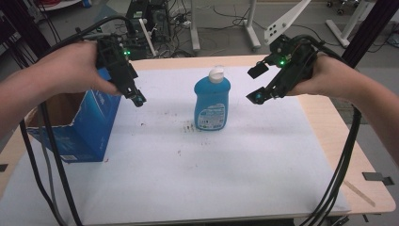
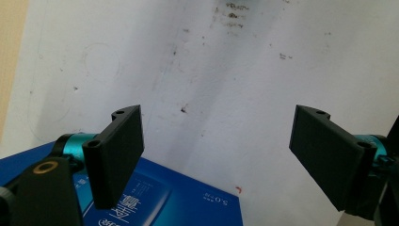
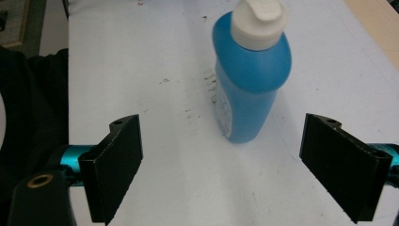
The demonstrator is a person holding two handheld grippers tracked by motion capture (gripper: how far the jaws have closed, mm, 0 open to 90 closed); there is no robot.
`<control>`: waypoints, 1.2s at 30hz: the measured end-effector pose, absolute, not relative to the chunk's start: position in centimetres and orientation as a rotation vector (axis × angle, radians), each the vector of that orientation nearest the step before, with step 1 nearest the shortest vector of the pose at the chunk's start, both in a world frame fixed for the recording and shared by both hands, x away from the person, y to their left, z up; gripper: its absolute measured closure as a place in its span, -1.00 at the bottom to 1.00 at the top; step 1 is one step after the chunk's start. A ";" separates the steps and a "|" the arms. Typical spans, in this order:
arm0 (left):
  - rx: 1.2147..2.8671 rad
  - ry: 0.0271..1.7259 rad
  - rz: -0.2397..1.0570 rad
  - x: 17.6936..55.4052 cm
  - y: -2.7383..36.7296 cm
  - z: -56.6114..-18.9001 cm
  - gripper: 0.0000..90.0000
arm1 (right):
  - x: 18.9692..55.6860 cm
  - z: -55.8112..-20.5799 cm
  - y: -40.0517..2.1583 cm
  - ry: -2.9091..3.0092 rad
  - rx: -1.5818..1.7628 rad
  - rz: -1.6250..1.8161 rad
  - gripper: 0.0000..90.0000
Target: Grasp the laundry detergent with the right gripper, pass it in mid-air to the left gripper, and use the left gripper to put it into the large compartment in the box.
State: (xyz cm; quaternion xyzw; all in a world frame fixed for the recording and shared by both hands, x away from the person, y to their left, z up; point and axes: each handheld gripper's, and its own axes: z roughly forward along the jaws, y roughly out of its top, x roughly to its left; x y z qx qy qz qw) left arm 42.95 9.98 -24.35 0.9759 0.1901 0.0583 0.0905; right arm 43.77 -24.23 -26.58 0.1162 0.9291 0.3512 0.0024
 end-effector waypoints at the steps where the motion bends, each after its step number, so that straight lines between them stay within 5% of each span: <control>1: 2.899 0.566 0.174 42.9 10.0 -24.4 -0.59 | 44.0 -26.8 -24.2 2.913 0.370 1.109 -0.71; 36: 2.896 0.567 0.164 42.7 10.1 -24.1 -0.59 | 48.2 -33.8 -19.4 2.982 0.393 1.166 -0.70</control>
